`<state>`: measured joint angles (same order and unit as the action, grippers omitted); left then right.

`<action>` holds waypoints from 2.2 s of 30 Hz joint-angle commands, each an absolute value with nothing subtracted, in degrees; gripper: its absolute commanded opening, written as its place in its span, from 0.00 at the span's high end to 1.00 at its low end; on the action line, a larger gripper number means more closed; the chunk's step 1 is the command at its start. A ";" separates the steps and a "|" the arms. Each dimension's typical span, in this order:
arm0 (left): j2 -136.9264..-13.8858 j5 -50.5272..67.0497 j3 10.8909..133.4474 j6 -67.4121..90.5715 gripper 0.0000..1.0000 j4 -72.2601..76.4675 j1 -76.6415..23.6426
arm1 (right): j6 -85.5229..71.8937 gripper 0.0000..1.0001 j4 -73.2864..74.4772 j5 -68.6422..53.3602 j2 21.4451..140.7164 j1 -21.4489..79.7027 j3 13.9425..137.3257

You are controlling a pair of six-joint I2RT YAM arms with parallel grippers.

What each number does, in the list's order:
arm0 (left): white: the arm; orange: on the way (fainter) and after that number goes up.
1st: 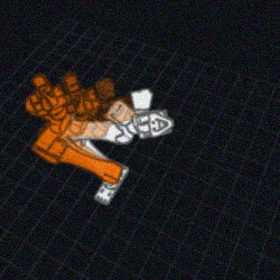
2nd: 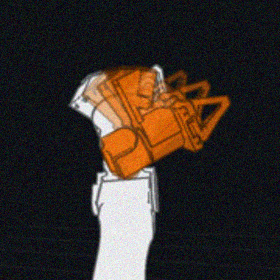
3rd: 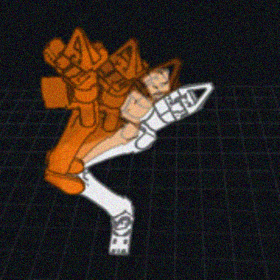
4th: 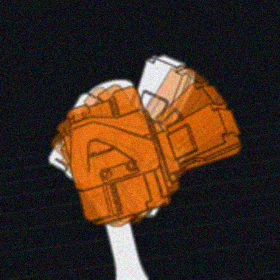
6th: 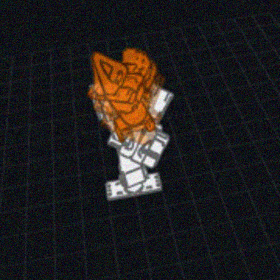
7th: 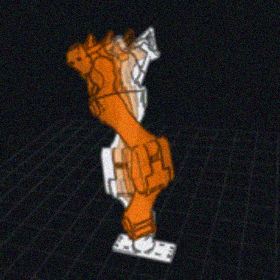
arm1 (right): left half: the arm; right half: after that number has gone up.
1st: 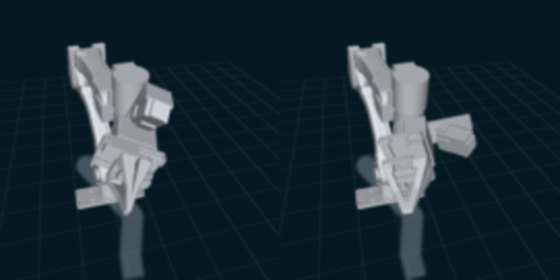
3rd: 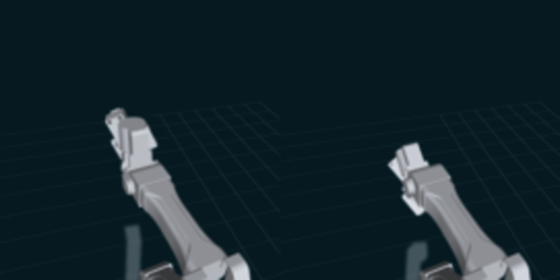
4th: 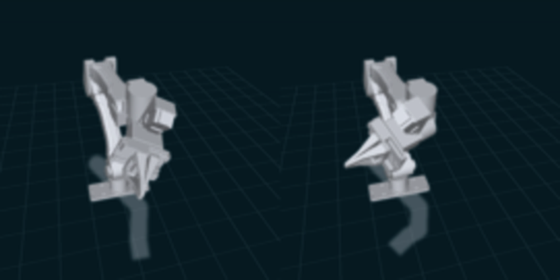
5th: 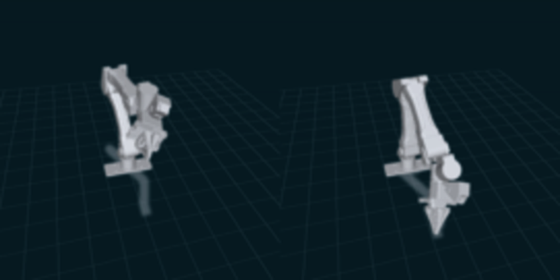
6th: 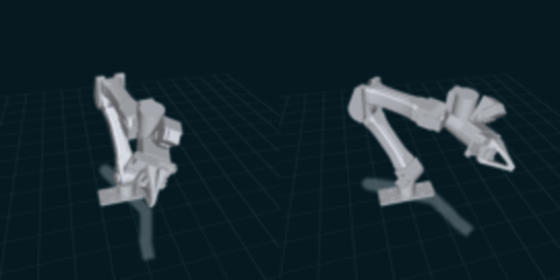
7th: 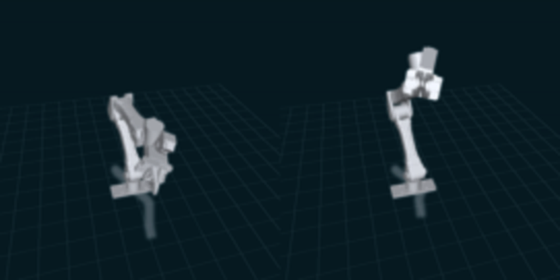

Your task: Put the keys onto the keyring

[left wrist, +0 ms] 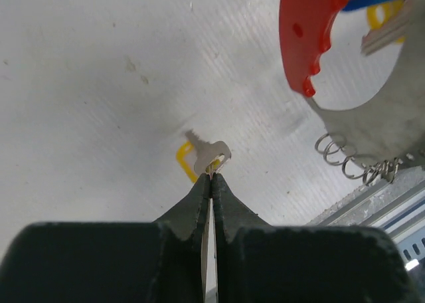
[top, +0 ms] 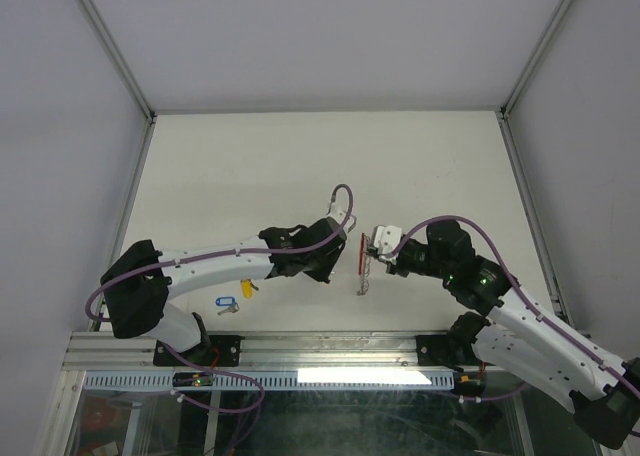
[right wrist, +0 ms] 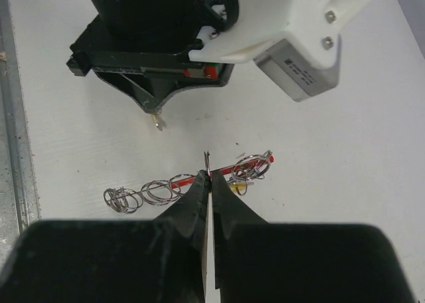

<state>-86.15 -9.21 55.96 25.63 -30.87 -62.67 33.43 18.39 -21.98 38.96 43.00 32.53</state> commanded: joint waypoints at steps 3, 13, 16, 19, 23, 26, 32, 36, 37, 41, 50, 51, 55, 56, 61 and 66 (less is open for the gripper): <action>-83.38 -14.05 61.07 15.44 1.00 -28.32 -63.11 | 33.00 1.00 17.90 -24.43 37.88 42.98 36.86; -73.63 -11.86 53.54 10.80 1.00 -17.62 -63.02 | 33.66 1.00 19.77 -25.15 37.81 42.93 37.88; -69.35 -13.32 50.72 13.55 1.00 -13.99 -62.69 | 33.74 1.00 20.03 -25.71 37.85 42.96 38.01; -64.26 -14.00 46.40 15.03 1.00 -7.89 -62.75 | 33.75 1.00 19.97 -26.27 37.93 42.98 37.89; -56.84 -13.44 40.72 10.62 1.00 -0.25 -62.75 | 34.09 1.00 19.81 -27.37 38.48 42.94 38.20; -53.75 -12.49 38.77 5.83 1.00 2.90 -62.75 | 34.78 1.00 18.61 -28.74 38.55 42.98 38.01; -52.23 -5.28 36.79 -4.32 1.00 7.96 -62.75 | 38.12 1.00 9.76 -31.06 35.40 42.96 34.97; -51.44 -1.05 34.54 -8.95 1.00 12.09 -62.74 | 44.73 1.00 5.04 -31.54 33.36 42.98 31.88; -51.47 0.01 34.33 -10.26 1.00 12.39 -62.71 | 45.94 1.00 5.17 -31.51 33.44 42.98 31.81; -52.32 3.59 33.98 -16.08 1.00 12.14 -62.75 | 49.95 1.00 7.14 -30.16 34.63 42.98 33.21; -53.93 9.22 34.03 -25.74 1.00 13.40 -62.84 | 58.21 1.00 14.44 -25.34 35.35 44.99 35.63; -54.10 9.70 34.08 -26.62 1.00 13.49 -62.84 | 58.23 1.00 14.83 -25.32 35.33 45.04 35.91; -54.97 9.53 33.46 -31.07 1.00 14.56 -63.01 | 56.72 1.00 16.57 -27.07 36.08 45.37 37.79; -55.08 9.32 33.02 -32.13 1.00 15.19 -63.06 | 56.45 1.00 17.32 -27.53 36.51 45.40 38.40; -55.11 8.89 31.84 -35.71 1.00 18.45 -63.26 | 54.37 1.00 19.35 -30.17 38.04 45.70 39.91; -54.22 11.57 31.19 -41.30 1.00 20.01 -63.32 | 51.82 1.00 18.86 -33.04 38.97 45.70 40.20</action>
<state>-55.18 8.14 31.53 -34.98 14.31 -62.70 54.61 20.82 -29.39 38.46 45.32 37.08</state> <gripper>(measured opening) 0.003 0.009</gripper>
